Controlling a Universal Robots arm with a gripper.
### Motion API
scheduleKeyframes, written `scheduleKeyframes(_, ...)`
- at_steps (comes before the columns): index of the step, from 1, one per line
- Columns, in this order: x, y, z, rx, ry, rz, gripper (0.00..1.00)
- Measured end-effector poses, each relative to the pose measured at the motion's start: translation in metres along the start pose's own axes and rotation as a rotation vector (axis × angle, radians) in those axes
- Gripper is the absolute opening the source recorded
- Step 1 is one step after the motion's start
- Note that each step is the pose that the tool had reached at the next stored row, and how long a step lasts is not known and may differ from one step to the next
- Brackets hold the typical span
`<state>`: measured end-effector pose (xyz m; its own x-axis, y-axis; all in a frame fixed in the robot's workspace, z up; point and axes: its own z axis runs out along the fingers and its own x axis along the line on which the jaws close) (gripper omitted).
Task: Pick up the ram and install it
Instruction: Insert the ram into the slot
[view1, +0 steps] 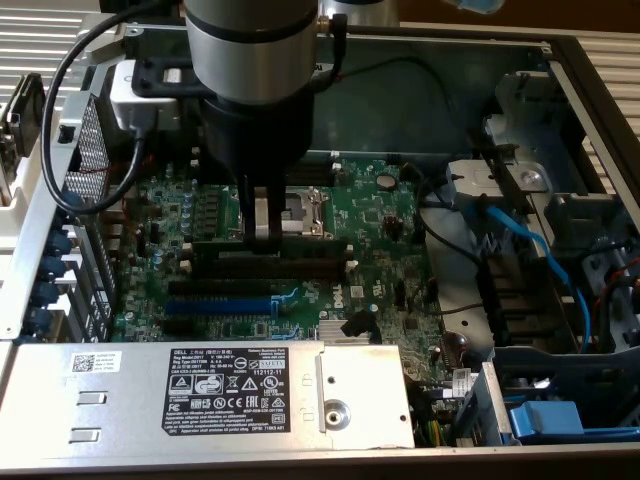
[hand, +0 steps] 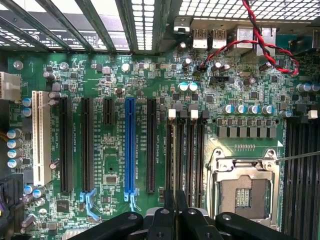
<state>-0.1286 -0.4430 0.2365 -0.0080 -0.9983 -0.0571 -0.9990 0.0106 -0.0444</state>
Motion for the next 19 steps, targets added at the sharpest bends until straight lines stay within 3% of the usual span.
scheduleKeyframes(19, 0.0028, 0.0006, 0.0006, 0.0001, -0.0112, 0.004, 0.12)
